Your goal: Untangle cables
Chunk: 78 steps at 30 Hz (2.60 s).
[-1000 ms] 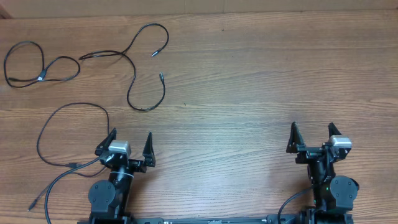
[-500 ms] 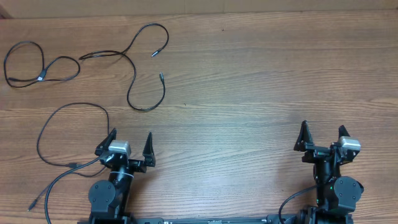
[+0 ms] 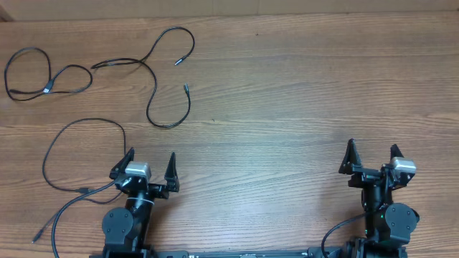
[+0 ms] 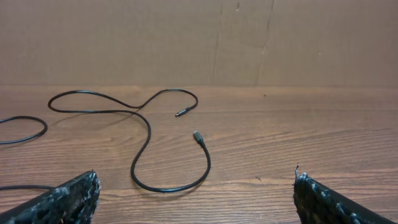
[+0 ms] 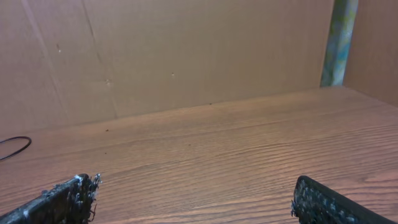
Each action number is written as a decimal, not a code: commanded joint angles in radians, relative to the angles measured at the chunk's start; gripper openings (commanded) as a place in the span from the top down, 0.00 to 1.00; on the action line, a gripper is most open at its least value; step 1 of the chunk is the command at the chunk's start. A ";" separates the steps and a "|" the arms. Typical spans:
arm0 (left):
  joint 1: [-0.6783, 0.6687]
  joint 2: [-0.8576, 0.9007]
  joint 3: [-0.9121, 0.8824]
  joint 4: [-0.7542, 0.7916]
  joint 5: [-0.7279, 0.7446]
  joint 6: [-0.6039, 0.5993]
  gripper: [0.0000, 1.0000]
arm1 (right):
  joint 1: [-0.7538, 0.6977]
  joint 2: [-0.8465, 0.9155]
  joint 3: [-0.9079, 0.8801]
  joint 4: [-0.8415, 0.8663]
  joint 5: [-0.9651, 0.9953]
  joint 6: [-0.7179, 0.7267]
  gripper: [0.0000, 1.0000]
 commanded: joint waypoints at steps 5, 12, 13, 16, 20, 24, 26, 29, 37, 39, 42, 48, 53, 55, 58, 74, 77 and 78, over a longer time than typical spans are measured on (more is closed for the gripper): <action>0.084 -0.011 -0.007 0.002 0.000 0.022 0.01 | 0.002 -0.010 -0.011 0.006 -0.001 0.004 0.00; 0.107 -0.011 -0.007 0.003 0.000 0.022 0.01 | 0.002 -0.010 -0.011 0.006 -0.001 0.004 0.00; 0.107 -0.011 -0.007 0.003 0.000 0.022 0.01 | 0.002 -0.010 -0.011 0.006 -0.001 0.004 0.00; 0.107 -0.011 -0.007 0.003 0.000 0.022 0.00 | 0.002 -0.010 -0.011 0.006 -0.001 0.004 0.00; 0.107 -0.011 -0.007 0.003 0.000 0.022 0.01 | 0.002 -0.010 -0.011 0.006 -0.001 0.004 0.00; 0.105 -0.011 -0.007 0.003 0.000 0.022 0.00 | 0.022 -0.010 -0.011 0.006 -0.001 0.004 0.00; 0.105 -0.011 -0.007 0.003 0.000 0.022 0.00 | 0.059 -0.010 -0.011 0.006 -0.001 0.004 0.00; 0.105 -0.011 -0.007 0.003 0.000 0.022 0.00 | 0.082 -0.010 -0.011 0.006 -0.001 0.004 0.00; 0.105 -0.011 -0.007 0.003 0.000 0.022 0.00 | 0.083 -0.010 -0.011 0.006 -0.001 0.004 0.00; 0.105 -0.011 -0.007 0.003 0.000 0.022 0.01 | 0.083 -0.010 -0.011 0.006 -0.001 0.004 0.00; 0.105 -0.011 -0.007 0.003 0.000 0.022 0.01 | 0.083 -0.010 -0.011 0.006 -0.001 0.004 0.00; 0.097 -0.011 -0.008 0.004 0.000 0.022 0.00 | 0.083 -0.010 -0.011 0.006 -0.001 0.004 0.00; 0.063 -0.011 -0.008 0.004 0.000 0.022 0.00 | 0.108 -0.010 -0.011 0.006 -0.002 0.005 0.00; 0.053 -0.011 -0.008 0.004 0.000 0.022 0.00 | 0.124 -0.010 -0.011 0.006 -0.002 0.004 0.00; 0.051 -0.011 -0.008 0.005 0.000 0.022 0.00 | 0.129 -0.010 -0.011 0.006 -0.001 0.004 0.00; 0.052 -0.011 -0.008 0.004 0.000 0.022 0.00 | 0.127 -0.010 -0.011 0.006 -0.001 0.004 0.00; 0.052 -0.011 -0.008 0.004 0.000 0.022 0.01 | 0.127 -0.010 -0.011 0.006 -0.001 0.004 0.00; 0.052 -0.011 -0.008 0.004 0.000 0.022 0.00 | 0.127 -0.010 -0.011 0.006 -0.001 0.004 0.00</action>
